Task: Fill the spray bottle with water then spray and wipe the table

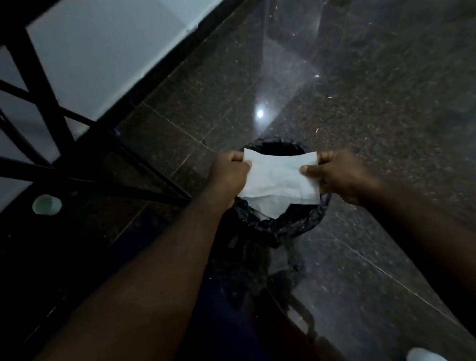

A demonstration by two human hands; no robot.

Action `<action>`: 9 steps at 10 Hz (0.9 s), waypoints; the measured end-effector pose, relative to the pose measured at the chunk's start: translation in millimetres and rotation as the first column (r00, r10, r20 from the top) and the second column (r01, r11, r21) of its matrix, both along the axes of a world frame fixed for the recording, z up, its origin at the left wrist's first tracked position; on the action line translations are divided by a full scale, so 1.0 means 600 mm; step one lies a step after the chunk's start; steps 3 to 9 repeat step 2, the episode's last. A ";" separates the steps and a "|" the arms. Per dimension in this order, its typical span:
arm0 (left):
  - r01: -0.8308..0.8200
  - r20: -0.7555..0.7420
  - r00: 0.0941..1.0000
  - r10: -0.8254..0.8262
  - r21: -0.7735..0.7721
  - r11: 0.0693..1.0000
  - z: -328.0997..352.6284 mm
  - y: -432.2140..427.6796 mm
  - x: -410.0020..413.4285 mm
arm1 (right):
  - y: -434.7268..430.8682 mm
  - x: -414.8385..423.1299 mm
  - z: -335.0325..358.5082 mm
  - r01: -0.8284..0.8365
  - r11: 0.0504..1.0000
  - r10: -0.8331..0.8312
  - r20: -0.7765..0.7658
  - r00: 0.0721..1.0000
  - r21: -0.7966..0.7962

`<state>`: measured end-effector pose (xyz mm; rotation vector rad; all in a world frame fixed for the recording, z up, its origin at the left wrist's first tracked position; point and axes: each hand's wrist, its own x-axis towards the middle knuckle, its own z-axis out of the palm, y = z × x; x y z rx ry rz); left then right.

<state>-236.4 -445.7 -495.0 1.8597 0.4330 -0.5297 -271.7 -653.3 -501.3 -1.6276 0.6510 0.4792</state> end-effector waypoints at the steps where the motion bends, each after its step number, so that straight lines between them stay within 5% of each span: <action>1: 0.063 -0.038 0.998 -0.060 0.091 0.994 -0.033 0.006 0.020 | -0.008 -0.025 -0.064 -0.013 0.996 0.003 -0.124 0.992 -0.086; 2: 0.131 -0.115 0.988 -0.104 0.258 0.957 -0.040 0.026 0.009 | -0.015 -0.056 -0.113 -0.163 0.955 0.096 -0.261 0.961 -0.248; 9: 0.131 -0.115 0.988 -0.104 0.258 0.957 -0.040 0.026 0.009 | -0.015 -0.056 -0.113 -0.163 0.955 0.096 -0.261 0.961 -0.248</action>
